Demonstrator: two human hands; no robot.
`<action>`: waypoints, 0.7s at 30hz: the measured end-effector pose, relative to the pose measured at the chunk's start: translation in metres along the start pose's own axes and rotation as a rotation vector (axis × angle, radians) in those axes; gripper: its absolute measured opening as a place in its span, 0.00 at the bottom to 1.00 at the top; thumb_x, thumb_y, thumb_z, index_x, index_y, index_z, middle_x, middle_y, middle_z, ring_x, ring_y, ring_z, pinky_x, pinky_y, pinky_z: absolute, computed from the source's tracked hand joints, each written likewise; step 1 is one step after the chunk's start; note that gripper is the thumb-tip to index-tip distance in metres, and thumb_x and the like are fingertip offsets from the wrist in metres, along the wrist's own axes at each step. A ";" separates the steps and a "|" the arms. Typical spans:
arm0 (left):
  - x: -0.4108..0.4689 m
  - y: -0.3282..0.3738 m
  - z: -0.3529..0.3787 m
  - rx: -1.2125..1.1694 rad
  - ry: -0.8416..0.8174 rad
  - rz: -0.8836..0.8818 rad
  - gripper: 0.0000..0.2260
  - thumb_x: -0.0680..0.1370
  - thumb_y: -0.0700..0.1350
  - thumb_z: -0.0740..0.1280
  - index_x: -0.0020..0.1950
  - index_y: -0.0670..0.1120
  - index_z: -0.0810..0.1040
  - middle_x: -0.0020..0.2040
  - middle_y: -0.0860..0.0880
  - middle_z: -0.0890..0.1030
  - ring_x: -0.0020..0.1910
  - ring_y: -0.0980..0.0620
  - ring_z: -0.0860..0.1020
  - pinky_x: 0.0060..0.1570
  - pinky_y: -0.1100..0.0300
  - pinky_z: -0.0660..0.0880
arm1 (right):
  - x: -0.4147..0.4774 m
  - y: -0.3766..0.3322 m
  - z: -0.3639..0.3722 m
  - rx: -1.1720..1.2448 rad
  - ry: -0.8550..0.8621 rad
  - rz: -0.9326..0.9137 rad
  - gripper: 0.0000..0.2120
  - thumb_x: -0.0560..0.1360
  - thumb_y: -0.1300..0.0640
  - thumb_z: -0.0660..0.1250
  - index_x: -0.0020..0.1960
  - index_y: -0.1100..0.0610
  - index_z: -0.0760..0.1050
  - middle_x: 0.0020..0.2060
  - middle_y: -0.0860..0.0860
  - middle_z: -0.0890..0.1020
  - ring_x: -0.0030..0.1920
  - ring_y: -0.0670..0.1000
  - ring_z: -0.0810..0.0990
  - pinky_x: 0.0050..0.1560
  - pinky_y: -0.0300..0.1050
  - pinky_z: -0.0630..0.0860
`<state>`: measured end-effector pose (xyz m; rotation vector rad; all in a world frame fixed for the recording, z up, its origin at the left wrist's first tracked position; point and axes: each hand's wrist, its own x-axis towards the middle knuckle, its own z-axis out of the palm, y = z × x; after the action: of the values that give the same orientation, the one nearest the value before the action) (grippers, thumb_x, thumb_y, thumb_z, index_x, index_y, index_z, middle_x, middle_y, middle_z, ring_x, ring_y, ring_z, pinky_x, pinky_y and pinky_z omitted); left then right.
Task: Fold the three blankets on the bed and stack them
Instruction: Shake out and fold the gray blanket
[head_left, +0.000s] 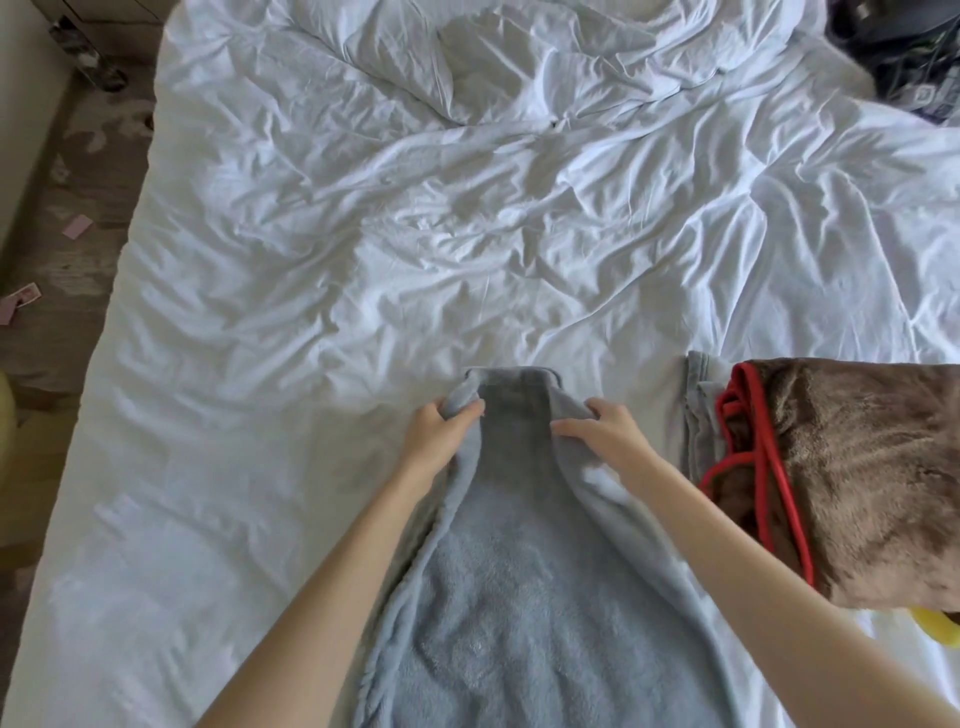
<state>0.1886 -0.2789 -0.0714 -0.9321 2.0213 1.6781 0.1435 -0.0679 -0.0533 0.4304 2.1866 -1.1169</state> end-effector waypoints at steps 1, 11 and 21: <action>-0.011 0.002 0.009 -0.052 -0.024 -0.009 0.10 0.76 0.51 0.72 0.48 0.44 0.82 0.39 0.48 0.84 0.42 0.51 0.82 0.37 0.62 0.76 | -0.011 0.000 0.007 0.054 -0.016 0.004 0.16 0.70 0.56 0.75 0.33 0.56 0.68 0.27 0.50 0.71 0.29 0.46 0.70 0.27 0.37 0.65; -0.116 0.008 0.035 -0.072 -0.303 0.168 0.20 0.72 0.55 0.75 0.51 0.42 0.73 0.47 0.46 0.80 0.47 0.50 0.80 0.47 0.58 0.78 | -0.105 0.004 0.004 0.729 -0.143 0.129 0.16 0.81 0.53 0.60 0.51 0.65 0.79 0.41 0.58 0.83 0.42 0.53 0.83 0.41 0.44 0.79; -0.216 0.033 0.017 0.118 0.056 0.524 0.09 0.77 0.48 0.70 0.51 0.47 0.73 0.41 0.53 0.80 0.40 0.59 0.78 0.35 0.70 0.70 | -0.210 -0.002 -0.048 0.671 -0.476 -0.190 0.18 0.81 0.54 0.57 0.59 0.64 0.79 0.51 0.58 0.83 0.53 0.55 0.82 0.61 0.52 0.77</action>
<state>0.3198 -0.2031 0.0874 -0.4306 2.5277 1.7600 0.2797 -0.0302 0.1091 0.1987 1.4276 -1.8430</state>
